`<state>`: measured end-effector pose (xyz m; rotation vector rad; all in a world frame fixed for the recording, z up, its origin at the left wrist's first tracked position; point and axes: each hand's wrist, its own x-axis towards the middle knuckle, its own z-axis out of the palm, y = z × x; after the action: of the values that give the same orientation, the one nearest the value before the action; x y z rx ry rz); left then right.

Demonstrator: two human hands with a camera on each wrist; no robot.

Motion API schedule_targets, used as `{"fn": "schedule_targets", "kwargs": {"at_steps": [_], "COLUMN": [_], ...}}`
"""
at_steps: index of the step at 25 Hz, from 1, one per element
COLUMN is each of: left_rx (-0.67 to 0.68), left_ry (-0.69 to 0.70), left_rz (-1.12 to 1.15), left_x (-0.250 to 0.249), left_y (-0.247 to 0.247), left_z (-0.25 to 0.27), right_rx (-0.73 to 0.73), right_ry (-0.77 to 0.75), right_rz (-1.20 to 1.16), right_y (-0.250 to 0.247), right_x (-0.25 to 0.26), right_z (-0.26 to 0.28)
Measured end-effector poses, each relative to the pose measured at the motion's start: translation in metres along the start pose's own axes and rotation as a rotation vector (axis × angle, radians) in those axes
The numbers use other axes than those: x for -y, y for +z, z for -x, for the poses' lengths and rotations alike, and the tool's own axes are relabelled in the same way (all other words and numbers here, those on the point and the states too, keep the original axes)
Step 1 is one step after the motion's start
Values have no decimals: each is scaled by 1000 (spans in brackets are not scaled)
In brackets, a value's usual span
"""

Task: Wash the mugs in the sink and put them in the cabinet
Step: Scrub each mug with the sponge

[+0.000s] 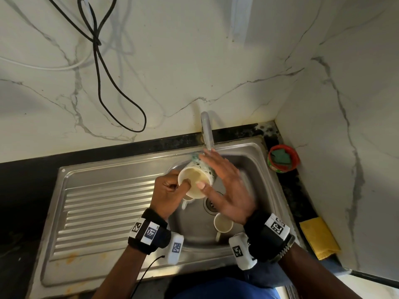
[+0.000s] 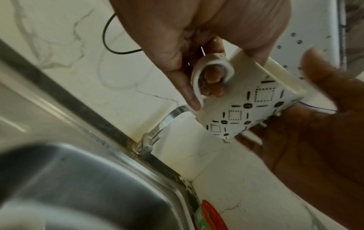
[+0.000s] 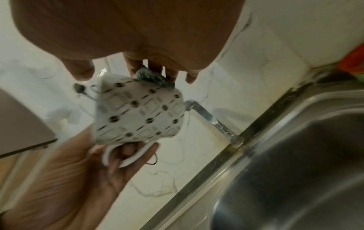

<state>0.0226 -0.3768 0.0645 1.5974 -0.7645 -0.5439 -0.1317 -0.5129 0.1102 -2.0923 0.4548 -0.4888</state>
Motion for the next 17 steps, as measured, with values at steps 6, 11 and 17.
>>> {"fn": "schedule_targets", "kwargs": {"at_steps": [6,11,17], "left_rx": [-34,-48,67], "left_ry": [376,567,728], "left_rz": [-352,-504,-605], "left_x": [-16,-24,-32], "left_y": [-8,-7,-2], "left_z": [-17,-22,-24], "right_rx": [78,5,39], "right_ry": [-159,-179,85], "right_rz": [2,-87,-81], "right_y": [-12,-18,-19], "right_x": [2,2,-10], "right_z": [10,17,-9]}}
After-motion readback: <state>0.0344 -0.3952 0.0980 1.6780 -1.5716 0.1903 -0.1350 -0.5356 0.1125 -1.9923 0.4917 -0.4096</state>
